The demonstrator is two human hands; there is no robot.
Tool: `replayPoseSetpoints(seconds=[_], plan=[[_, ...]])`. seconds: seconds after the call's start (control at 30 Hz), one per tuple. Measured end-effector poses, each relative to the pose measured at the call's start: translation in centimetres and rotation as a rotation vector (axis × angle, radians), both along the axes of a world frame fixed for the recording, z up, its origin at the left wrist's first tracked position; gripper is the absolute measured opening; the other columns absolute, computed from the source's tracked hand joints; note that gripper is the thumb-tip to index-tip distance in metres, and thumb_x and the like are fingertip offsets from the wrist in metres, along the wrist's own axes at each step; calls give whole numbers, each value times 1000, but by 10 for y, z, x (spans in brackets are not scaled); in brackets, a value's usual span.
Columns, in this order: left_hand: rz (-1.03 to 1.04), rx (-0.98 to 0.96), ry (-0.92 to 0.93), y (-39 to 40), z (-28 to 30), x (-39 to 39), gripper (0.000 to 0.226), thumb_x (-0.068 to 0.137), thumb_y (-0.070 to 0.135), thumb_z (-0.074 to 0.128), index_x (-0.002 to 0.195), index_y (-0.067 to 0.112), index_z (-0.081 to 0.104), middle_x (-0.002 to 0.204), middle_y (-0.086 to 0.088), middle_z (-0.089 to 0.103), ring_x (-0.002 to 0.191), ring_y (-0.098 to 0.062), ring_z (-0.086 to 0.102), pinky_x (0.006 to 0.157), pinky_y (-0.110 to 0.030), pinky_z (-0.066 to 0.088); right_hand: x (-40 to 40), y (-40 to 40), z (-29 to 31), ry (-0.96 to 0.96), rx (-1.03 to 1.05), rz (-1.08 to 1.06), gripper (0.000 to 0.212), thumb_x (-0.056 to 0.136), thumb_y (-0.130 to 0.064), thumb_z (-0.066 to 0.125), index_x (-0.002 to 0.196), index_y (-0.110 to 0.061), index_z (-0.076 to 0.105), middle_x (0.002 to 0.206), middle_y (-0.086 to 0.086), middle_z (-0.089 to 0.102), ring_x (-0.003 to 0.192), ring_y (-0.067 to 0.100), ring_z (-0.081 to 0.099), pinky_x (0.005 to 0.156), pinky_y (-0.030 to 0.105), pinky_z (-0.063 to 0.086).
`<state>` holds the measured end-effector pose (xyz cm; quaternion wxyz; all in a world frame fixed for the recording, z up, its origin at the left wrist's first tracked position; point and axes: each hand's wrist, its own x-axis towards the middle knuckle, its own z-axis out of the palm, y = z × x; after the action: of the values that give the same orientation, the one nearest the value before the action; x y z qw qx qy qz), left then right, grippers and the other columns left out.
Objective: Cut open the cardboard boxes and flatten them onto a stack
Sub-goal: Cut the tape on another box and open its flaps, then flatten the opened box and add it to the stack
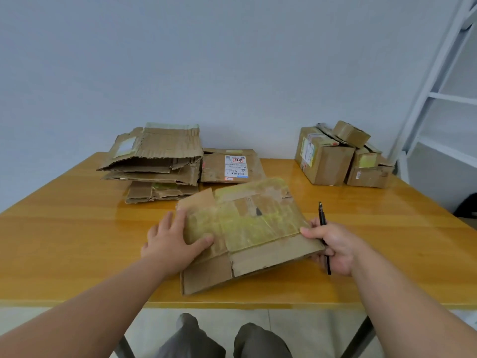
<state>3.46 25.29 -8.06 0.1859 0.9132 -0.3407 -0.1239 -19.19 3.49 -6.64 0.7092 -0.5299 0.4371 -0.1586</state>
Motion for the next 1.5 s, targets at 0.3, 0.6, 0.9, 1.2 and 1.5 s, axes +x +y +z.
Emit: replayPoseSetpoints(seconds=[0.3, 0.6, 0.9, 1.2, 1.5], plan=[[158, -581, 872, -8, 42, -2, 36, 86, 15, 73, 119, 16, 60, 107, -11, 71, 92, -27, 67, 69, -37, 57, -24, 11, 6, -223, 142, -10, 20, 92, -8, 56, 110, -15, 59, 61, 4, 59, 27, 9, 30, 50, 33, 53], [83, -445, 334, -53, 117, 23, 46, 80, 30, 81, 118, 13, 61, 103, -6, 65, 84, -21, 63, 62, -31, 53, -5, 0, 15, -219, 186, -102, 28, 92, -4, 59, 77, -23, 46, 43, -6, 36, 26, 6, 20, 40, 20, 27], [35, -368, -366, -130, 144, 77, 76, 90, 45, 59, 154, 31, 20, 160, -2, 13, 145, -33, 18, 114, -49, 26, 98, -37, 31, -331, 214, -219, 22, 96, -1, 54, 80, -14, 48, 37, -3, 32, 27, 9, 22, 54, 28, 35], [-467, 372, -774, -182, 95, 113, 79, 88, 77, 9, 155, 37, -3, 165, 5, -5, 151, -21, -9, 110, -65, -17, 225, -55, 17, -242, 228, -214, 5, 95, -11, 58, 94, -7, 58, 65, 1, 55, 39, 8, 41, 51, 26, 39], [-511, 510, -771, -198, 37, 110, 54, 99, 44, 35, 151, 33, 25, 150, 2, 40, 135, -22, 43, 110, -62, -17, 191, -74, 4, 110, 41, 19, 11, 95, -14, 57, 94, -5, 63, 70, 9, 71, 36, 10, 25, 49, 23, 37]])
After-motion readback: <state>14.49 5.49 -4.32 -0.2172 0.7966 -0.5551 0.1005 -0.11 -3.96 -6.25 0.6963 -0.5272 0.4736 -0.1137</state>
